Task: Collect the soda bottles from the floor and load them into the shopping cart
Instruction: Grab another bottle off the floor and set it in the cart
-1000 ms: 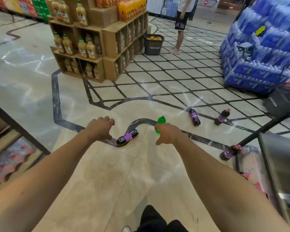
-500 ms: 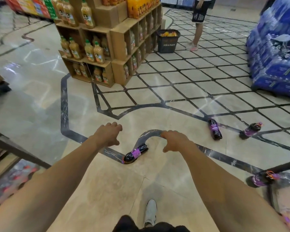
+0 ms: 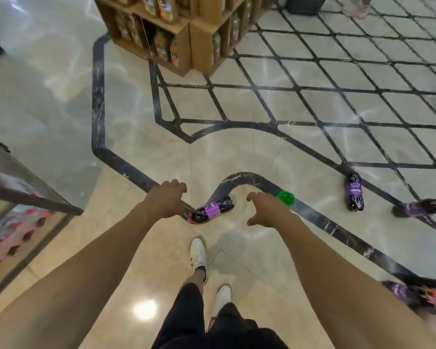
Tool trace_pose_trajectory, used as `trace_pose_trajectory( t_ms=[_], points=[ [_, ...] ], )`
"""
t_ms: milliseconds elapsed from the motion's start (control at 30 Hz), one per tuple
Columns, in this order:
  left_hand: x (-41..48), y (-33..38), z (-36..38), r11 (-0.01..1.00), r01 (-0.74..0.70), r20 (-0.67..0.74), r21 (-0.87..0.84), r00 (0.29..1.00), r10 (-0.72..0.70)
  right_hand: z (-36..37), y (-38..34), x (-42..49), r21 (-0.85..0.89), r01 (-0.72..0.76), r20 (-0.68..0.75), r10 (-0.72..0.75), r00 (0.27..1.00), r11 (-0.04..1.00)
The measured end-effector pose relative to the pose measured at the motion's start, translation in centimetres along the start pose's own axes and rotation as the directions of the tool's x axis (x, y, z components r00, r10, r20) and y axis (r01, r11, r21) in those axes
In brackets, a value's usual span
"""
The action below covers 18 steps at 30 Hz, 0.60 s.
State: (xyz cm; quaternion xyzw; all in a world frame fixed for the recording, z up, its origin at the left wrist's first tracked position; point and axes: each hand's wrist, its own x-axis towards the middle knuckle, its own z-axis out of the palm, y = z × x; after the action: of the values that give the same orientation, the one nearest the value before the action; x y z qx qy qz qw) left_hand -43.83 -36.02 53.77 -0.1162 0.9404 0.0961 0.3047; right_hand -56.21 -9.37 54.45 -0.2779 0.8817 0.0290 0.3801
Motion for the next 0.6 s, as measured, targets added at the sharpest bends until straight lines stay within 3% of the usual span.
trace_pose_trajectory(
  t_ms=[300,433,600],
  points=[
    [15.2,-4.8,11.0,0.992,0.104,0.132,-0.069,0.987,-0.095,7.3,2.8,17.2,0.032,-0.022,0.098,0.019,0.995,0.999],
    [24.5,-5.2,20.5,0.995,0.073,0.181,-0.067,0.982,-0.060,14.1,5.4,27.8,-0.011,0.050,0.134,-0.048,0.990,0.999],
    [36.4,-5.2,34.2,0.991,0.067,0.141,-0.117,0.989,-0.050,24.5,8.8,42.4,-0.040,0.112,0.112,-0.107,0.988,0.993]
  ],
)
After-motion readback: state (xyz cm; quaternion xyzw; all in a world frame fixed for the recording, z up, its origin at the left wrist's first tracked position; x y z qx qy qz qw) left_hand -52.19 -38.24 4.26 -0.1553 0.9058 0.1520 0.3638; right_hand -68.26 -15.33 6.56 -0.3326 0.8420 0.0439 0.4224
